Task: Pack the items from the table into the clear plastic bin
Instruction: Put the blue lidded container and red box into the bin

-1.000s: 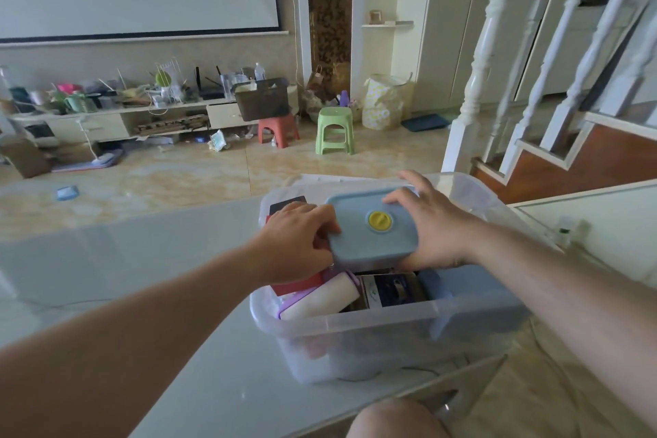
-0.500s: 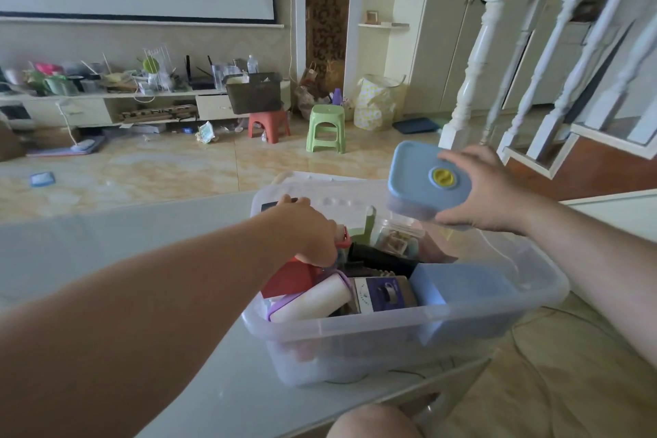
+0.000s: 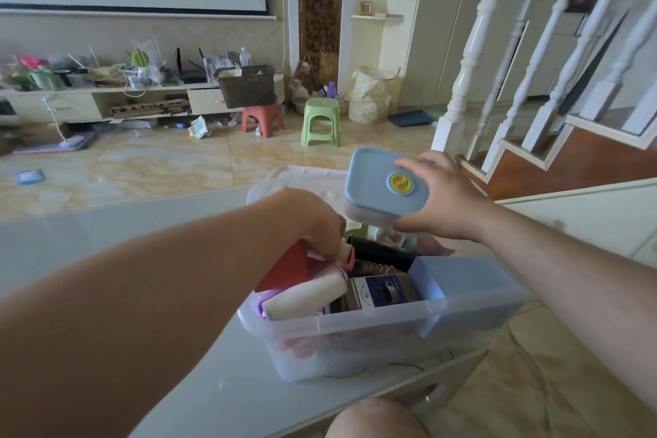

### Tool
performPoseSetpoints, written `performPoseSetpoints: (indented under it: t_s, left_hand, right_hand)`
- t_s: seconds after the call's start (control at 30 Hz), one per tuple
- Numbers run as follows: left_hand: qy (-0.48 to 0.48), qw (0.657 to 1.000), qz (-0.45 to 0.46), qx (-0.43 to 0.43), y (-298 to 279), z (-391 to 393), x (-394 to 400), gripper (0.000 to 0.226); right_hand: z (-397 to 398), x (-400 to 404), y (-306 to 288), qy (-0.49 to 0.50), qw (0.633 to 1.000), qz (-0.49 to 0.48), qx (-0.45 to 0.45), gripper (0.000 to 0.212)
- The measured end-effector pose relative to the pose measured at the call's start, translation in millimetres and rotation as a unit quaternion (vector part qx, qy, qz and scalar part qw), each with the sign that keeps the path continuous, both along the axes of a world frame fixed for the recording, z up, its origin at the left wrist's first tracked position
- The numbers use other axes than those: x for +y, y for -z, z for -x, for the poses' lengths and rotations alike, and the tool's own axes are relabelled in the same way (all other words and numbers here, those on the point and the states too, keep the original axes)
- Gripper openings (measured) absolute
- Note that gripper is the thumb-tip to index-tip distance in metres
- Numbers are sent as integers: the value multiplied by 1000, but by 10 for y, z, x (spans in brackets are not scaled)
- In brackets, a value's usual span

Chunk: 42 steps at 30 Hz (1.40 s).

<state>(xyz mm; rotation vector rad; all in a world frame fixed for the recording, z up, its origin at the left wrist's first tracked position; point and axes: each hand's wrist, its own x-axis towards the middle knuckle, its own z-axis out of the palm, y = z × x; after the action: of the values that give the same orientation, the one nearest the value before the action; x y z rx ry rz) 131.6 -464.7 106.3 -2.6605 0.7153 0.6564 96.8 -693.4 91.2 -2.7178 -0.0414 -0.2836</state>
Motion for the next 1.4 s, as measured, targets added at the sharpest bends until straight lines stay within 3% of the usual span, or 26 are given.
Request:
performPoseSetpoints:
  t_s: [0.07,0.17,0.23,0.3,0.43,0.5,0.53,0.67,0.87,1.13,1.27,1.4]
  left_hand:
    - [8,1000,20,17,-21,-17,-1,46]
    - [-39,987,142,-59,-63,-111,129,30]
    - [-149,934,302,-119,-55,-217,302,24]
    - [-243,851,438,-159,15,-284,473,33]
    - [-304,770,535,-168,242,-355,723,57]
    - [-309,743,582,-117,272,-369,763,58]
    - [-300,746,588,-87,279,-367,756,57]
    - [-237,813,532,-1,247,-195,690,64]
    - [-197,868,455,27,171,-98,721,106]
    - [-207,872,440,-56,185,-100,646,86]
    - [-200,882,414,-99,196,-138,597,73]
    - [-215,912,345,-50,141,-143,557,79]
  right_hand:
    - [-42,88,34,9,1000,-6,4,117]
    - [-170,302,68,5,998,-55,-4,119]
    - [-304,457,62,7,993,-117,-21,115]
    - [-444,592,72,-11,989,-143,-23,111]
    - [-577,734,181,-68,992,-108,-4,109]
    - [-589,691,195,-78,992,-101,-1,108]
    - [-589,643,186,-80,992,-96,5,108]
    - [-527,476,161,-95,993,-46,43,108]
    - [-475,520,-30,-101,988,41,106,112]
    - [-480,649,-192,-86,975,138,152,119]
    - [-541,658,-160,-89,974,134,162,122]
    - [-574,700,-143,-84,970,165,160,111]
